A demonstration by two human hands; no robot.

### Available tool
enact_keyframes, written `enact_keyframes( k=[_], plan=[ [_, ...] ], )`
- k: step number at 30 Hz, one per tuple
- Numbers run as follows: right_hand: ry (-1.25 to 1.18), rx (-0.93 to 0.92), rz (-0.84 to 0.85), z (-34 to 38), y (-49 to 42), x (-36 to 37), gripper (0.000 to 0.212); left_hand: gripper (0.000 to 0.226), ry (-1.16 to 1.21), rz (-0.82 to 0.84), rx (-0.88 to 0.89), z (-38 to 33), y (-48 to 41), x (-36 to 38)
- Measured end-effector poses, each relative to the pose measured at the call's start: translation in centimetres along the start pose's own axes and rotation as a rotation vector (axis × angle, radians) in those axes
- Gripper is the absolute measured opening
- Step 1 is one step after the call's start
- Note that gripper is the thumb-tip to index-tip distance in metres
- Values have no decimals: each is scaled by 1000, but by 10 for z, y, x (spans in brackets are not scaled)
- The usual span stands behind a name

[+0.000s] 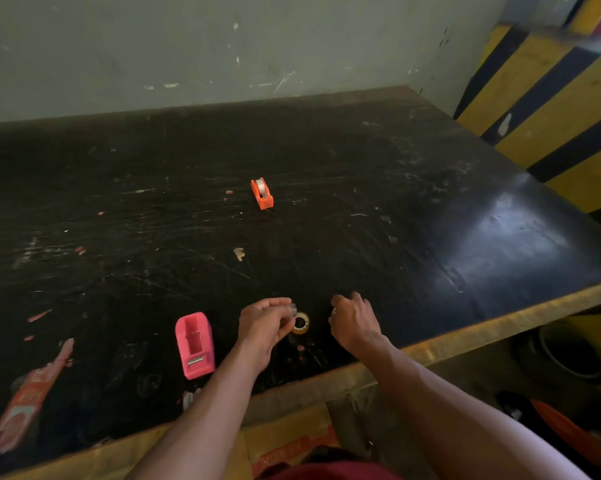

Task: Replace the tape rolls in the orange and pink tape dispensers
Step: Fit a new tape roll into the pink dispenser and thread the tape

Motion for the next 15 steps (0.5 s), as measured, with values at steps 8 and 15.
enact_keyframes(
  k=[8, 15],
  plan=[
    [-796, 38, 212, 14, -17, -9, 29, 21, 75, -113, 66, -13, 0, -1],
    [-1263, 12, 512, 67, 4, 4, 30, 20, 168, -135, 99, -17, 12, -25]
  ],
)
Point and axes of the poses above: each hand's wrist, its own y-axis away from the middle knuckle, its own x-axis out of the palm, z = x × y, the point moved 10 cm from there along -y, towards the middle knuckle, and after that the axes turned 1 degree about -x, right-handed, at the moved point
